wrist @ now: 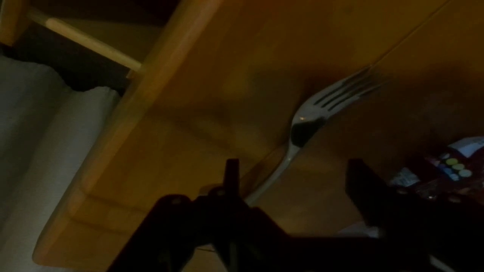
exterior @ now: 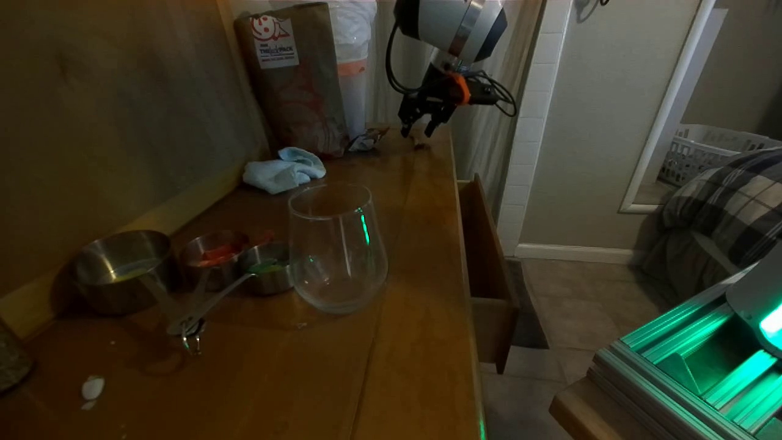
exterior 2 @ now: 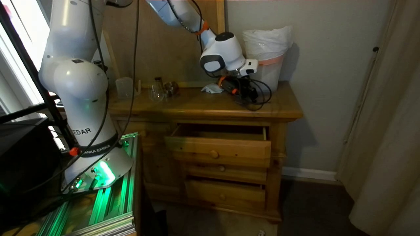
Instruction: Open the drawer and put the fork into it
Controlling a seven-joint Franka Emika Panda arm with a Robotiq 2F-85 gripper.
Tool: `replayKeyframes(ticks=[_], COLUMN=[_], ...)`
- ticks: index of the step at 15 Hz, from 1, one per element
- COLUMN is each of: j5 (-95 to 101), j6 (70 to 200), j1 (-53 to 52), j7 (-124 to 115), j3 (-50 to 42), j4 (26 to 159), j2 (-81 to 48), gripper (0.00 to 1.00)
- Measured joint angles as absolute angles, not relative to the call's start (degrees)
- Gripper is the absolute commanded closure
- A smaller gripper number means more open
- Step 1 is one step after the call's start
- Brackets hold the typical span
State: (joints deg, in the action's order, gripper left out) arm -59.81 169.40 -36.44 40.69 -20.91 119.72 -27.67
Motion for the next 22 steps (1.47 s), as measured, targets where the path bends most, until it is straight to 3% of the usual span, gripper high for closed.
replayKeyframes(ticks=[6, 17, 19, 22], j5=[-59.8, -59.7, -52.1, -48.9], j6=[169.2, 167.9, 169.1, 168.3], j1=[-36.5, -37.2, -33.8, -35.7], j7=[40.5, 39.8, 34.9, 32.7], j3=[-21.5, -24.0, -21.2, -24.3], j4=[119.6, 120.0, 121.5, 125.3], j2=[-28.4, -28.3, -27.0, -23.9], gripper=[0.98, 0.98, 0.98, 0.98])
